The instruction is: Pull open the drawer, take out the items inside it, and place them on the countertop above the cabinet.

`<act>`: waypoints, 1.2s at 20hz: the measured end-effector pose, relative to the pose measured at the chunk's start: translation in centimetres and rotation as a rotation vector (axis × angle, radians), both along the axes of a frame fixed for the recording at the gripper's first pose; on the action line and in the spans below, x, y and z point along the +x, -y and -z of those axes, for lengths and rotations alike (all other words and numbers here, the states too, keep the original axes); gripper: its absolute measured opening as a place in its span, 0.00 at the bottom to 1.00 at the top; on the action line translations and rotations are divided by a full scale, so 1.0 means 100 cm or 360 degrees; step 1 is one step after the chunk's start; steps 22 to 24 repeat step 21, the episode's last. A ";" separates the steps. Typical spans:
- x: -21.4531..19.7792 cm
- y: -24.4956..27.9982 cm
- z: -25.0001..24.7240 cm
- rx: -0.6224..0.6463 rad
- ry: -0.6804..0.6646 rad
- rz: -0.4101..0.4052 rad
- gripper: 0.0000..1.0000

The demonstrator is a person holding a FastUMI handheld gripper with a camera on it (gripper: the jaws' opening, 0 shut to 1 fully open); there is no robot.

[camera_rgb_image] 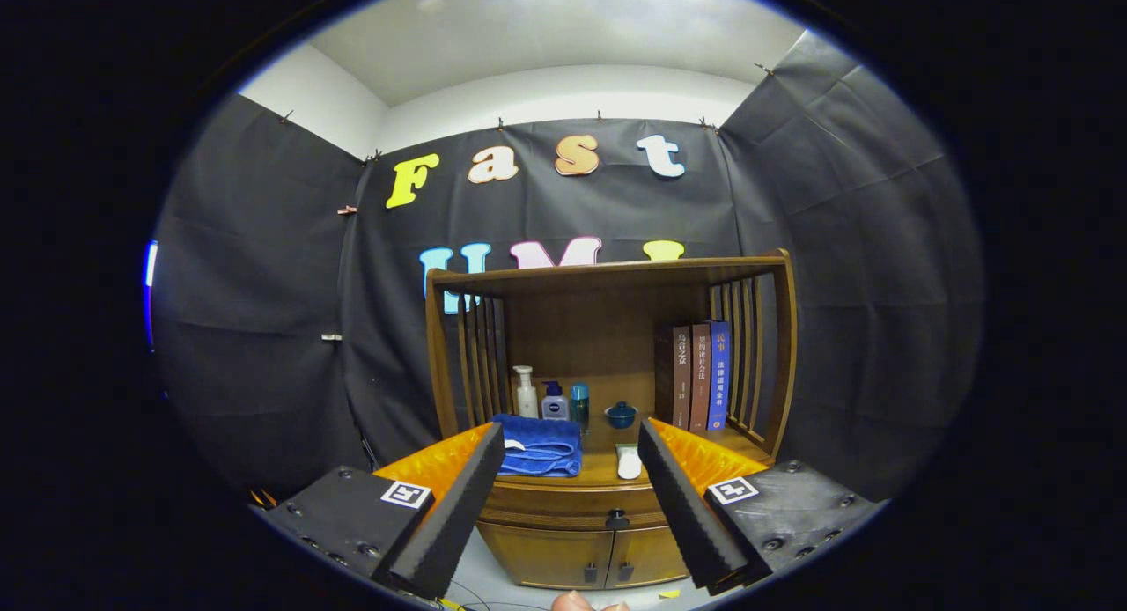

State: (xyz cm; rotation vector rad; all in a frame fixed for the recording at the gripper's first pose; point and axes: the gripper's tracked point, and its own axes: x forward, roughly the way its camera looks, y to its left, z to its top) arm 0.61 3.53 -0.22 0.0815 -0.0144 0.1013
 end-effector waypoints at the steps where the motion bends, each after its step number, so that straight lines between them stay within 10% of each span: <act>1: 0.000 -0.001 0.001 -0.0001 -0.0003 -0.0007 0.98; 24: -0.005 0.010 0.006 -0.0026 -0.0028 0.0016 0.98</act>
